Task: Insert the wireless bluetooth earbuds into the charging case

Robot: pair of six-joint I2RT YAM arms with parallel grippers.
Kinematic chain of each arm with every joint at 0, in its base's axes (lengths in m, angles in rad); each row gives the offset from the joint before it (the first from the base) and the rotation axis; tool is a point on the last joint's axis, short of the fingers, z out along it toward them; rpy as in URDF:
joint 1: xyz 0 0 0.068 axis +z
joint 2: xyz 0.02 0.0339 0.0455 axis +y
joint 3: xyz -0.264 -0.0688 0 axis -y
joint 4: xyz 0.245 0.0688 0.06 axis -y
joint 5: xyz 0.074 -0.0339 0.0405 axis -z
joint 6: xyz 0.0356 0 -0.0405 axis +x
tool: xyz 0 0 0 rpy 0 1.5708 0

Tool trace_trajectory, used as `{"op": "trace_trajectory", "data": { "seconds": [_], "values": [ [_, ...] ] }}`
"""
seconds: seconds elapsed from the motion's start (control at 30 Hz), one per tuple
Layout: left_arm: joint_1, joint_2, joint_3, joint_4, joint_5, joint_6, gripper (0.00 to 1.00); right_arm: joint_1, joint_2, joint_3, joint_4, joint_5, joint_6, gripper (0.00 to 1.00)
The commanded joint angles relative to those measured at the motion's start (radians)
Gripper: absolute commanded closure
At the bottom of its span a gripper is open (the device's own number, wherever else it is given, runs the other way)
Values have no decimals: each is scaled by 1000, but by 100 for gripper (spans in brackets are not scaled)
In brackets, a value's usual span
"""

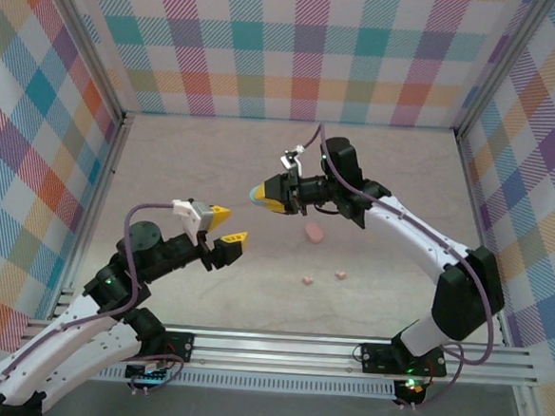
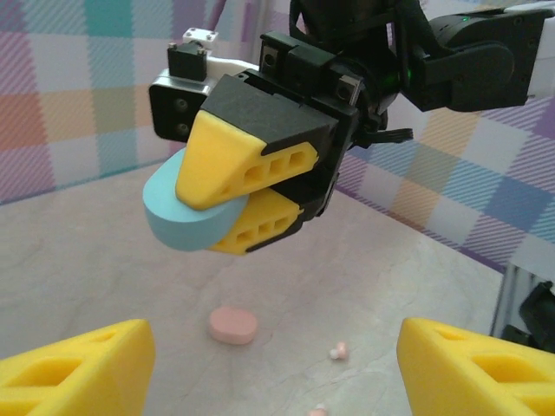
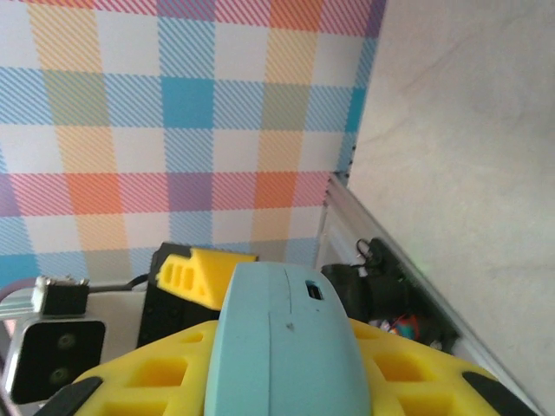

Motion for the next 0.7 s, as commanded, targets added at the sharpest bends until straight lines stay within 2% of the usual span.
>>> {"op": "trace_trajectory", "data": {
  "seconds": [0.0, 0.1, 0.3, 0.47, 0.67],
  "values": [
    [-11, -40, -17, -158, -140, -14, 28, -5, 106, 51, -108, 44, -183, 72],
    [-11, -39, -26, -243, -207, -63, 29, -1, 239, 107, -120, 68, -243, 72],
    [-10, -2, -76, -307, -305, -162, 29, 30, 558, 367, -286, 81, -383, 74],
    [-4, 3, -143, -325, -472, -307, 29, 34, 723, 516, -397, 96, -420, 74],
    [38, 56, -184, -269, -418, -375, 29, 37, 812, 598, -520, 179, -518, 71]
  ]
}}
